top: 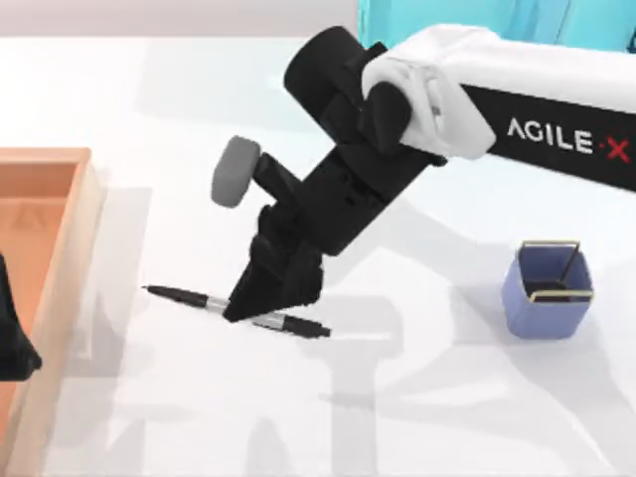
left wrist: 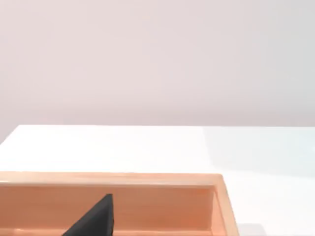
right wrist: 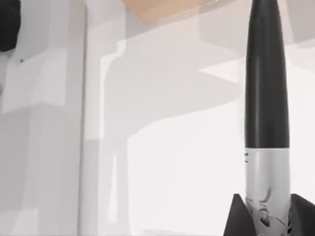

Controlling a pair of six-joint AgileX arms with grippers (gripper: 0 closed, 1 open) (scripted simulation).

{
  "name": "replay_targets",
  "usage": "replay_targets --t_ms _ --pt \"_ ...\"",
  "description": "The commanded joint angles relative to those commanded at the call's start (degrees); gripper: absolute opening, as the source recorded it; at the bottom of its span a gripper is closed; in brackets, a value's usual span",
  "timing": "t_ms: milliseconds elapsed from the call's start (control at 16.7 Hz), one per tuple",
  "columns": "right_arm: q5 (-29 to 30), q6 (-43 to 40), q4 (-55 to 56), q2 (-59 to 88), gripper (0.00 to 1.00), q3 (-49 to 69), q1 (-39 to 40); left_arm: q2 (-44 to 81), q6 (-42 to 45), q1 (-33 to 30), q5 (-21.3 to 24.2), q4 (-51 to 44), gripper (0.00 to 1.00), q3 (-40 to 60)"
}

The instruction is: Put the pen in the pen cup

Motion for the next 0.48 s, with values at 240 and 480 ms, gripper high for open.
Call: replay_targets --t_ms 240,480 --pt "-25.62 -10.96 5.92 -1.39 0.00 -10.21 -11.67 0.00 0.00 0.00 0.00 0.00 1.00 0.00" --pt "-43.91 -23.26 11.49 -3.96 0.00 -20.45 -24.52 0.00 0.00 0.00 0.00 0.00 1.00 0.00"
